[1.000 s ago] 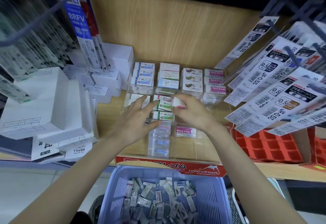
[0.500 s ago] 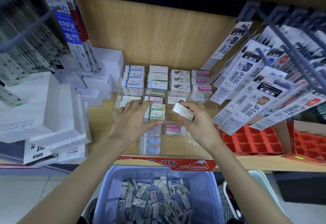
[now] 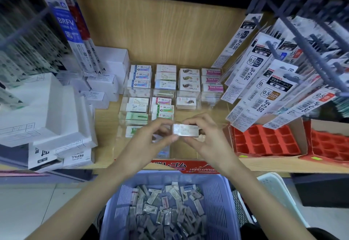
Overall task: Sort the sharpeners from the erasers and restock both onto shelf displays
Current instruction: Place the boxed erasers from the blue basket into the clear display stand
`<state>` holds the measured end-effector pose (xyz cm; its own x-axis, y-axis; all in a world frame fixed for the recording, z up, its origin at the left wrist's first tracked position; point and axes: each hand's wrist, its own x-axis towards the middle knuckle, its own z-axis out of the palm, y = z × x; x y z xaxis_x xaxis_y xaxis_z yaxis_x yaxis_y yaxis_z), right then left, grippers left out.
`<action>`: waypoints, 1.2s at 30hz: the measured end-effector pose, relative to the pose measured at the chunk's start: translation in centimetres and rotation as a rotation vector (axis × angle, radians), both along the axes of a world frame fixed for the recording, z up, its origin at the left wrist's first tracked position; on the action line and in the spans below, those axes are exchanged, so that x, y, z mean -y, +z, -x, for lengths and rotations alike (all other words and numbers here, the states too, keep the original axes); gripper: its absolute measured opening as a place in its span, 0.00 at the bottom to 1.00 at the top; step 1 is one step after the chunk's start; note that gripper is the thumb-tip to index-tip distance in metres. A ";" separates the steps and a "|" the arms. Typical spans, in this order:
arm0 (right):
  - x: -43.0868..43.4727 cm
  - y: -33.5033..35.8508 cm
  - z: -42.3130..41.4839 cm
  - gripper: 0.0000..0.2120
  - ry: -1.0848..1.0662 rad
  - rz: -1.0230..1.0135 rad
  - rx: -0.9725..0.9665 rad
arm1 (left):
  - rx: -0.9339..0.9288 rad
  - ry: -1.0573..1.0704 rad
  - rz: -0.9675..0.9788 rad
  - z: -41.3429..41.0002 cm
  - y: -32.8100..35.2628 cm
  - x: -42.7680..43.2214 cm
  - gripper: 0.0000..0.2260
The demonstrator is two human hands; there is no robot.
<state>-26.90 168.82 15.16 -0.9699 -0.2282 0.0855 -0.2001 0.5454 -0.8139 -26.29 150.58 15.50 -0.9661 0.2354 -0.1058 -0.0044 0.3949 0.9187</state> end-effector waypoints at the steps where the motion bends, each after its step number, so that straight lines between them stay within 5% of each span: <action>1: 0.2 0.1 -0.5 0.13 0.007 0.002 -0.008 | 0.042 0.024 -0.070 -0.4 -0.1 -0.1 0.11; 8: -0.4 0.9 -2.3 0.23 0.044 0.089 0.121 | 0.201 0.171 -0.237 -2.1 0.0 0.5 0.11; 12: -0.6 0.8 -2.4 0.21 -0.015 0.241 0.147 | 0.211 0.185 -0.256 -2.3 -0.1 0.5 0.12; 23: 0.0 0.0 -3.2 0.15 -0.101 0.237 0.158 | 0.297 0.264 -0.325 -2.3 -0.8 0.0 0.09; 28: -0.1 0.2 -2.8 0.12 -0.076 0.093 0.204 | 0.239 0.132 -0.160 -2.1 -0.2 1.2 0.06; 32: 2.9 0.9 0.4 0.13 -0.125 0.080 0.054 | 0.008 0.327 0.062 -0.6 -0.1 4.4 0.07; 34: 5.2 0.9 3.3 0.14 -0.122 0.015 -0.034 | -0.146 0.445 0.295 0.3 -0.6 6.1 0.14; 36: 7.6 0.2 6.2 0.16 -0.098 -0.103 -0.113 | -0.078 0.477 0.329 0.9 -1.7 7.3 0.21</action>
<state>-33.06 161.23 15.37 -0.9735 -0.1461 0.1762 -0.2287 0.6465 -0.7278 -27.18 143.30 13.85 -0.9650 -0.2611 -0.0243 -0.1895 0.6306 0.7526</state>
